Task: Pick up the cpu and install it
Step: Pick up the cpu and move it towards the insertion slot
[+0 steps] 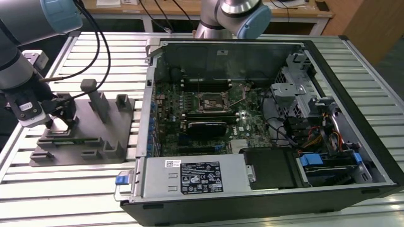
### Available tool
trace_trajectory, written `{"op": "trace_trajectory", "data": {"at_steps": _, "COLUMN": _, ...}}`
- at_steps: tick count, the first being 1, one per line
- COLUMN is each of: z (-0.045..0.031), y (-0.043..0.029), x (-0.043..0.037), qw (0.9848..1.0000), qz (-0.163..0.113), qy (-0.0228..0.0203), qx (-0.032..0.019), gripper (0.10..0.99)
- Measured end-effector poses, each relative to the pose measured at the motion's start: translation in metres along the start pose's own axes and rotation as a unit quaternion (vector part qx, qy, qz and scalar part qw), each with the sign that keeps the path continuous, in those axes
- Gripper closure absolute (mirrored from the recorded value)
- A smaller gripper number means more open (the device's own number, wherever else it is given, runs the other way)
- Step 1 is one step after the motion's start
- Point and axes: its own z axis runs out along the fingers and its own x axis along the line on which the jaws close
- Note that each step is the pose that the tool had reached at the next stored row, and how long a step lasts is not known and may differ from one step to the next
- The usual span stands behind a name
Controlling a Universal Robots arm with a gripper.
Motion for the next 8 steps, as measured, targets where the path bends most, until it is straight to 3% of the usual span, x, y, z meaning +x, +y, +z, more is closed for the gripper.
{"op": "trace_trajectory", "data": {"at_steps": 8, "z": -0.0079, "y": 0.0005, "x": -0.0002, "qw": 1.0, "qz": 0.0, "qy": 0.0, "qx": 0.0, "gripper": 0.545}}
